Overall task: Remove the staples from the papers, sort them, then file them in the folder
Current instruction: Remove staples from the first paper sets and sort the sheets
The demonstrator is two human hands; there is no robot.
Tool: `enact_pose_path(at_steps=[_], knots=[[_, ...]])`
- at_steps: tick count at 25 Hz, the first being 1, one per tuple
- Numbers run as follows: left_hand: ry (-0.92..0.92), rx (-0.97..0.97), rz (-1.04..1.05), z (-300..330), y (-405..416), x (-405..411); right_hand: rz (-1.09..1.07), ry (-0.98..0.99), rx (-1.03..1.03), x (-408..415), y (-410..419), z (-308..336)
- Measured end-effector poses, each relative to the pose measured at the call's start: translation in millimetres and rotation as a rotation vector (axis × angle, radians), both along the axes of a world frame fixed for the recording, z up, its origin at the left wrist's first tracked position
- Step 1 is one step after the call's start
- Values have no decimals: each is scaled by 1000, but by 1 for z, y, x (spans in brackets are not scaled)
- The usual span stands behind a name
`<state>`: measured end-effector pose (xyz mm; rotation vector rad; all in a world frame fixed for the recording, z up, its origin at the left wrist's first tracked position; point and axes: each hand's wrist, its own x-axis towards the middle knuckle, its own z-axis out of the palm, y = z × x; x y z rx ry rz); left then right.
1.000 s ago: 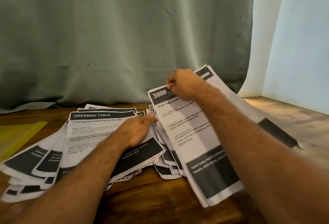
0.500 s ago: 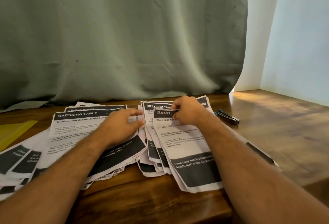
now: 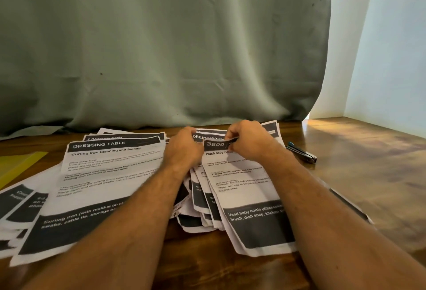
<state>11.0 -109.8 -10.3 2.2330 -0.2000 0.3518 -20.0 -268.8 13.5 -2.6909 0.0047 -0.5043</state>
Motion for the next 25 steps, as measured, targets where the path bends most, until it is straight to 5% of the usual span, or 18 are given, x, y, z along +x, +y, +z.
enact_pose_path(at_steps=[16,21,25], knots=[[78,-278,-232,5,8,-12,95,-132,184,-11,-8,2],[36,-384,-77,3,11,-3,37,74,101,-17,-11,6],[17,-82,45,-6,14,14,27,180,116,-18,-8,6]])
